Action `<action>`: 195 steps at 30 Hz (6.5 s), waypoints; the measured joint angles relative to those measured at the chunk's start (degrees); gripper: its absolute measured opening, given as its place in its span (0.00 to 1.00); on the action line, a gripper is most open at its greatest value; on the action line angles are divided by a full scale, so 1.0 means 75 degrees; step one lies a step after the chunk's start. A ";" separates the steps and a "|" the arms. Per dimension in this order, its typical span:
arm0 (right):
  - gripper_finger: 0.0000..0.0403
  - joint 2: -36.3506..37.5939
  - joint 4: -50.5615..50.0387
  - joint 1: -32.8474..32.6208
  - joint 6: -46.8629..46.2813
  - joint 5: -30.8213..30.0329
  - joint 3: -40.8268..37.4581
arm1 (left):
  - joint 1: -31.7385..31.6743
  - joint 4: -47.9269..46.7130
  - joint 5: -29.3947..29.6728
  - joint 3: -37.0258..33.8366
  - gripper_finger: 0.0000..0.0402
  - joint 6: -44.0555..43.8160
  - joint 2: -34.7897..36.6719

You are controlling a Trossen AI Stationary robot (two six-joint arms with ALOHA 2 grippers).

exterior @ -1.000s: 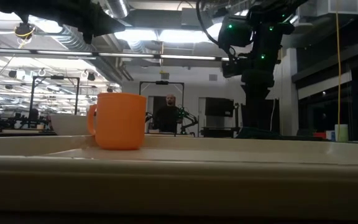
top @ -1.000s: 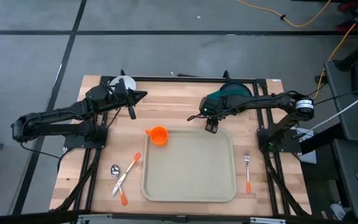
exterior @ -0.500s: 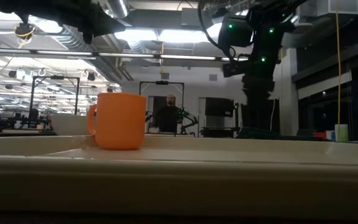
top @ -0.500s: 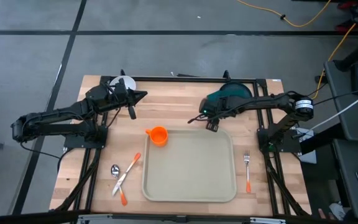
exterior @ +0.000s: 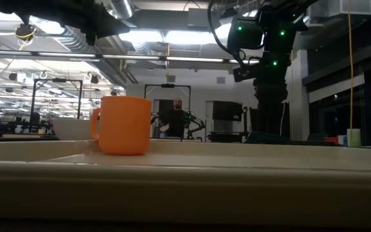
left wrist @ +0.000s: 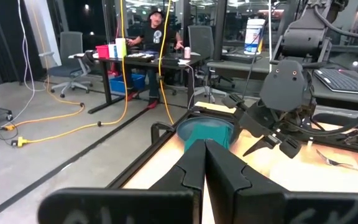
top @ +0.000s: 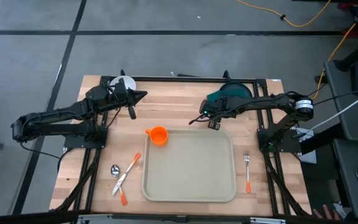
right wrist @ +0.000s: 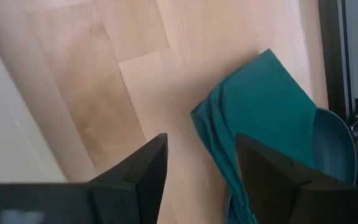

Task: Set up tray
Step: Put the green napkin on the serving tray to the right of the orange mug

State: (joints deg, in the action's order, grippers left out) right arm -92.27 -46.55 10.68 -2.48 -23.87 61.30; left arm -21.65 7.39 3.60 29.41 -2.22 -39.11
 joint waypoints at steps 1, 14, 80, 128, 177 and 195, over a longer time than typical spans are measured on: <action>0.47 -0.0001 -0.0001 0.0000 0.0000 0.0005 0.0000 | 0.0000 -0.0017 0.0000 0.0000 0.01 0.0000 0.0000; 0.51 -0.0003 0.0031 -0.0026 -0.1411 -0.0780 0.0000 | 0.0002 -0.0068 0.0423 0.0000 0.01 -0.0001 0.0000; 0.84 -0.0534 0.2502 -0.0443 0.0180 0.0092 -0.1671 | 0.0000 -0.0275 0.1309 0.0000 0.01 -0.0008 0.0000; 0.84 -0.0568 0.1366 0.0220 0.0509 -0.0264 -0.1467 | 0.0000 -0.0278 0.1378 0.0000 0.01 0.0072 -0.0003; 0.84 -0.0885 0.2952 0.1099 0.2219 -0.1754 -0.1839 | 0.0003 -0.0278 0.2178 0.0000 0.01 0.0405 -0.0003; 0.08 -0.1000 0.3106 0.1043 0.1792 -0.0694 -0.1804 | 0.0000 -0.0277 0.2597 0.0000 0.01 0.0405 -0.0003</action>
State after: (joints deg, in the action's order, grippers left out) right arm -99.77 -23.25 18.50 10.96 -29.07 47.77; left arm -21.65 5.31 23.07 29.41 0.82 -39.13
